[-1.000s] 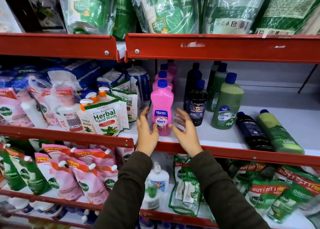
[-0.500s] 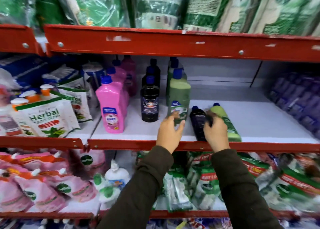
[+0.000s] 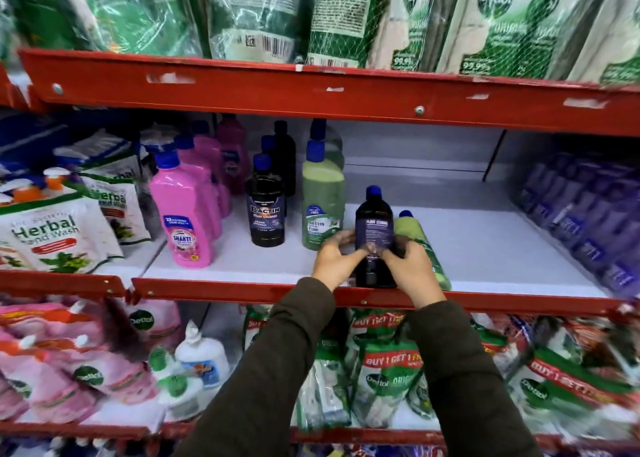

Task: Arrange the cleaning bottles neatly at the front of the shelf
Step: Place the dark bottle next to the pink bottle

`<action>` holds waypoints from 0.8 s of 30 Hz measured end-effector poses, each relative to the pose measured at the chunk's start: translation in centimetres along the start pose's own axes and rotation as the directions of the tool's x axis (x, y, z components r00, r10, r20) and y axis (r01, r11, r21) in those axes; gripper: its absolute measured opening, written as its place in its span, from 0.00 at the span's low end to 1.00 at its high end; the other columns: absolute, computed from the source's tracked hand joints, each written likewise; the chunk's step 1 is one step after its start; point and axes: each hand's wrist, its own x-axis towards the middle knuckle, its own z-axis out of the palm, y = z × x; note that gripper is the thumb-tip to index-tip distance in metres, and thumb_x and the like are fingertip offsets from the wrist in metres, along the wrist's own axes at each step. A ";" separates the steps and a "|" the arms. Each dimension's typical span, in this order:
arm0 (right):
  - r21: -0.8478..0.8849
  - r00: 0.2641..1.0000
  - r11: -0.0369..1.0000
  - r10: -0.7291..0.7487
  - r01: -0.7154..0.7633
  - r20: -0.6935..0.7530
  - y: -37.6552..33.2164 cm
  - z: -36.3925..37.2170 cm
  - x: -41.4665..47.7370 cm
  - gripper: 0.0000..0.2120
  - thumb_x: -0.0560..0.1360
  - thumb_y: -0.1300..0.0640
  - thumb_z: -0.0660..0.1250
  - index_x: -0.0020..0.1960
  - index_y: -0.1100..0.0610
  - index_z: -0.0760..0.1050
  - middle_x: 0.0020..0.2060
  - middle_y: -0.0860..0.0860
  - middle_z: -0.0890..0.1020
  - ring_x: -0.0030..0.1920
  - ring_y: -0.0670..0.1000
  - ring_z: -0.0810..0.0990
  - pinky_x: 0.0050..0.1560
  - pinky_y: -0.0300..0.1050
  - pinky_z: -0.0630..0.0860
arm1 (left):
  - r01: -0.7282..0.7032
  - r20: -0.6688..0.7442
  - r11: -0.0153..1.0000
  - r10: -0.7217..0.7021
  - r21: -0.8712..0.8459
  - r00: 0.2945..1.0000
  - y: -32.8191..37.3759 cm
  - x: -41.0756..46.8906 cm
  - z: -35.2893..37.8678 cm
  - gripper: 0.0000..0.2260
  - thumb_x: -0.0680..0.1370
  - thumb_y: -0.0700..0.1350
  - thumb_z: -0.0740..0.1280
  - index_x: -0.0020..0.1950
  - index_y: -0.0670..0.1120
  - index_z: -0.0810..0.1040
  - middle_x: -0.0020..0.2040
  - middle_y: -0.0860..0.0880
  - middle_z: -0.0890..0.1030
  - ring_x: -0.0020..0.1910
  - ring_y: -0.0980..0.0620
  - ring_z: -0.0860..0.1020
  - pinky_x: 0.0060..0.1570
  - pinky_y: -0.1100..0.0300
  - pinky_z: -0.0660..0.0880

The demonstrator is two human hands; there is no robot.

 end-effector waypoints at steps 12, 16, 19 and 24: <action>0.369 0.970 0.903 -0.241 0.220 0.011 -2.7 4.7 -4.8 0.18 0.73 0.65 0.74 0.62 0.60 0.77 0.54 0.50 0.85 0.53 0.43 0.84 0.55 0.33 0.78 | -0.282 -0.070 0.957 0.277 -0.074 0.958 -0.4 -5.0 -7.3 0.23 0.76 0.33 0.69 0.70 0.45 0.70 0.53 0.65 0.83 0.54 0.64 0.81 0.54 0.68 0.77; 0.411 0.959 0.887 -0.270 0.212 0.087 -5.0 10.0 -4.8 0.19 0.72 0.64 0.75 0.61 0.57 0.76 0.53 0.47 0.84 0.51 0.36 0.83 0.53 0.31 0.78 | -0.294 -0.142 0.956 0.291 -0.002 0.946 -0.9 -5.4 -12.7 0.23 0.77 0.33 0.68 0.70 0.47 0.69 0.58 0.62 0.79 0.54 0.67 0.80 0.54 0.69 0.77; 0.411 0.952 0.888 -0.279 0.207 0.123 -6.0 13.6 -4.4 0.20 0.72 0.63 0.75 0.63 0.60 0.76 0.55 0.52 0.85 0.55 0.44 0.84 0.59 0.41 0.80 | -0.286 -0.173 0.956 0.292 0.059 0.941 -1.5 -5.3 -16.1 0.24 0.78 0.36 0.68 0.72 0.44 0.68 0.61 0.56 0.79 0.59 0.62 0.79 0.63 0.60 0.75; 0.394 0.945 0.893 -0.293 0.217 0.143 -6.4 15.9 -4.1 0.20 0.73 0.62 0.74 0.64 0.61 0.75 0.57 0.55 0.84 0.59 0.51 0.83 0.57 0.35 0.78 | -0.294 -0.195 0.949 0.311 0.111 0.930 -2.1 -5.3 -18.0 0.22 0.80 0.38 0.64 0.73 0.46 0.66 0.66 0.48 0.77 0.66 0.53 0.76 0.67 0.60 0.73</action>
